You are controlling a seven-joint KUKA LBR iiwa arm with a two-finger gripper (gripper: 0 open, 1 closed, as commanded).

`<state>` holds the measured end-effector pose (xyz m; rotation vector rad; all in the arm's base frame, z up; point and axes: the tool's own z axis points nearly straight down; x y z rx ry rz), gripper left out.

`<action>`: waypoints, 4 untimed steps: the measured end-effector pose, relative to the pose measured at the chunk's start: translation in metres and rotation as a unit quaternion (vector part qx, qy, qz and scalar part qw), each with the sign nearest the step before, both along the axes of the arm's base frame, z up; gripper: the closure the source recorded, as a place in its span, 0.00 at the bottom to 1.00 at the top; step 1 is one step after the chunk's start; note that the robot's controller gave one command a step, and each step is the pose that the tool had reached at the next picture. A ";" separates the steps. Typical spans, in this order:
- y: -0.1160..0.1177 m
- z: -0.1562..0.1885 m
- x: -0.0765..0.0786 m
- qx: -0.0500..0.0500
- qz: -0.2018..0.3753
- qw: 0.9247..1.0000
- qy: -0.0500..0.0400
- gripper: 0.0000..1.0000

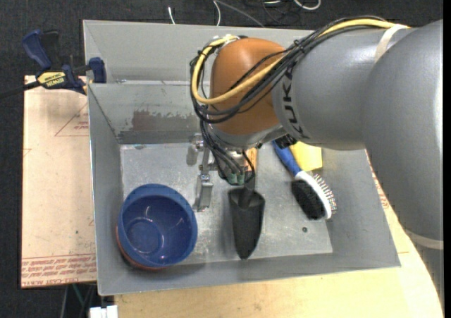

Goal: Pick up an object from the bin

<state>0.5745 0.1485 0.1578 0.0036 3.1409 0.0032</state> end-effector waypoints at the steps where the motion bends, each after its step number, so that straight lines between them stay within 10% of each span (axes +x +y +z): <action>1: 0.000 0.000 0.000 0.000 0.000 1.000 0.000 0.00; 2: 0.004 -0.055 -0.088 -0.001 0.009 1.000 0.005 0.00; 4: 0.015 -0.050 -0.068 -0.004 0.053 0.999 -0.006 0.00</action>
Offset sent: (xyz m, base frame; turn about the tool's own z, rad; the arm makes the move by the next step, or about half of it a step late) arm -0.0835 0.0032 -0.0518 -0.0144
